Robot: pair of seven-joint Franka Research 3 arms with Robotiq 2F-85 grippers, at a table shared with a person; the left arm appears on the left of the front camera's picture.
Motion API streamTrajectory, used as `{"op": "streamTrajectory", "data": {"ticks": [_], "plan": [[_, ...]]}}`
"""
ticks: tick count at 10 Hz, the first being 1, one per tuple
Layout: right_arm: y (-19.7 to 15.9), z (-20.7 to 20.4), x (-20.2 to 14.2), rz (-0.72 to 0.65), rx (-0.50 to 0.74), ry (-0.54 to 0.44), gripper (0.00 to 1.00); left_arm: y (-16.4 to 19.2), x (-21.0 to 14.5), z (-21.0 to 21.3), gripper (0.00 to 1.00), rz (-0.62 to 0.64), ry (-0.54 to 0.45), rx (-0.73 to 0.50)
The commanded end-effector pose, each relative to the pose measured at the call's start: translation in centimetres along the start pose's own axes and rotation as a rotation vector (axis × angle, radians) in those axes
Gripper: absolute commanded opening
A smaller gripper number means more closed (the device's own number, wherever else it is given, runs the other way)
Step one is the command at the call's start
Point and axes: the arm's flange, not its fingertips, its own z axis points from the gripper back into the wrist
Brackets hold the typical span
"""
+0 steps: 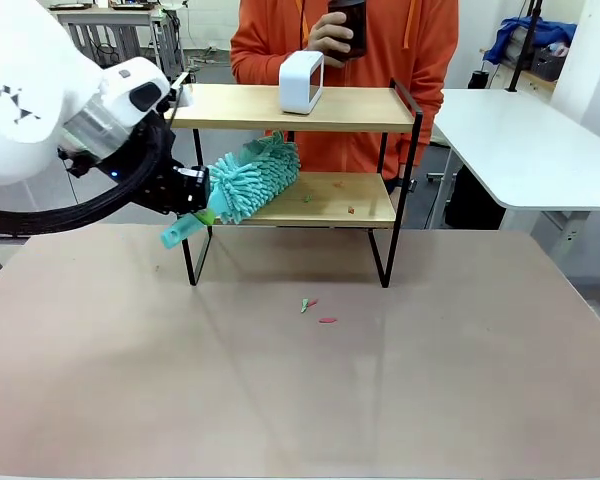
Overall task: Clean the shelf.
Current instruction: Clean the remaining tier of the Shelf with the Duster once objects are removed.
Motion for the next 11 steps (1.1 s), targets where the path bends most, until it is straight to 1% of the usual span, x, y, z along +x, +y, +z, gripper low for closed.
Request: {"op": "streamTrajectory", "data": {"ticks": [1, 3, 7, 9, 10, 11], "plan": [[0.2, -0.1, 0.3, 0.025, 0.021, -0.01, 1.0, -1.5, 1.3, -1.2, 0.12, 0.005, -0.006, 0.031], [0.2, -0.1, 0.3, 0.025, 0.021, -0.01, 1.0, -2.6, 2.1, -2.3, 0.12, -0.012, 0.008, 0.024], [0.2, -0.1, 0.3, 0.025, 0.021, -0.01, 1.0, -5.8, 2.7, -4.4, 0.12, -0.085, 0.058, 0.008], [0.2, -0.1, 0.3, 0.025, 0.021, -0.01, 1.0, -7.0, 2.5, -4.5, 0.12, -0.125, 0.09, -0.031], [0.2, -0.1, 0.3, 0.025, 0.021, -0.01, 1.0, -7.7, 1.9, -4.2, 0.12, -0.173, 0.12, -0.066], [0.2, -0.1, 0.3, 0.025, 0.021, -0.01, 1.0, -7.7, 1.4, -3.9, 0.12, -0.21, 0.149, -0.067]]}}
